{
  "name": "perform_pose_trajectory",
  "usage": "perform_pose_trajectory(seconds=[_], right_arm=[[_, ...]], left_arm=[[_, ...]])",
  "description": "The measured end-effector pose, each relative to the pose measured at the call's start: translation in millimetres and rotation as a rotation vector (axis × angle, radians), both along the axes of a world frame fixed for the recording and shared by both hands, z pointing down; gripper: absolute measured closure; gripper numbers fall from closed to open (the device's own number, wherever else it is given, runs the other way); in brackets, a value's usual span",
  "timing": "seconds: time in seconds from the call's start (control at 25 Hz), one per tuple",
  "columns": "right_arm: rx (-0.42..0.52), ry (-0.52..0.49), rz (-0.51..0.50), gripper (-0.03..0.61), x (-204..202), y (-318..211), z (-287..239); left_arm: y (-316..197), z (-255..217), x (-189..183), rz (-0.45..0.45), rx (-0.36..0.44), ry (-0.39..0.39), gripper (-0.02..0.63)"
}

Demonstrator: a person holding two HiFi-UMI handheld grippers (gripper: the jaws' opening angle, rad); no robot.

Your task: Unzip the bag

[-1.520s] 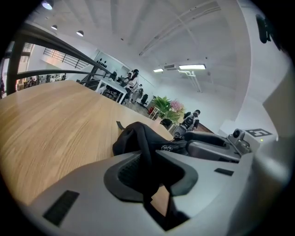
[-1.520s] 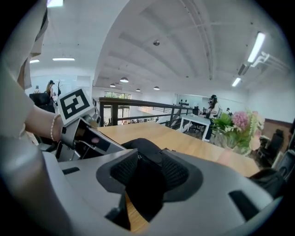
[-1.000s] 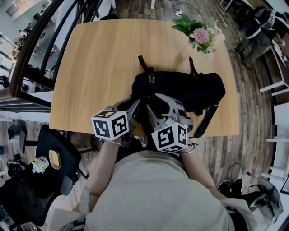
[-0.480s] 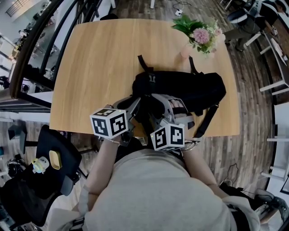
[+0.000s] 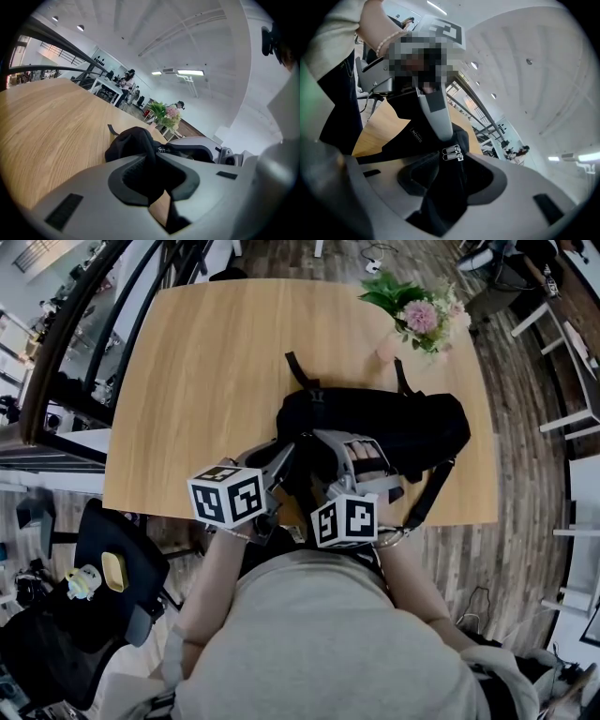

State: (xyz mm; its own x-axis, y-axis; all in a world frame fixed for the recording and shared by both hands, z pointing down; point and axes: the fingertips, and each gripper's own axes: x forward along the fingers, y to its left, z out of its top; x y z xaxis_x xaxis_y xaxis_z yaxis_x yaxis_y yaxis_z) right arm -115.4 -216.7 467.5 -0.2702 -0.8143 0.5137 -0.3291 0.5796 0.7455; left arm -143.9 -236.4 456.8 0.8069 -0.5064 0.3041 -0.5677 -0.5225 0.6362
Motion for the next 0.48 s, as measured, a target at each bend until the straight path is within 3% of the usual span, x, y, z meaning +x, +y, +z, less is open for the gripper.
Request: perform_pose_trajectory(seconds=[0.48], right_arm=[[0.016, -0.036, 0.003, 0.443, 0.7, 0.3, -7.2]], left_arm=[[-4.6, 3.4, -4.2, -0.015, -0.005, -0.002, 0.552]])
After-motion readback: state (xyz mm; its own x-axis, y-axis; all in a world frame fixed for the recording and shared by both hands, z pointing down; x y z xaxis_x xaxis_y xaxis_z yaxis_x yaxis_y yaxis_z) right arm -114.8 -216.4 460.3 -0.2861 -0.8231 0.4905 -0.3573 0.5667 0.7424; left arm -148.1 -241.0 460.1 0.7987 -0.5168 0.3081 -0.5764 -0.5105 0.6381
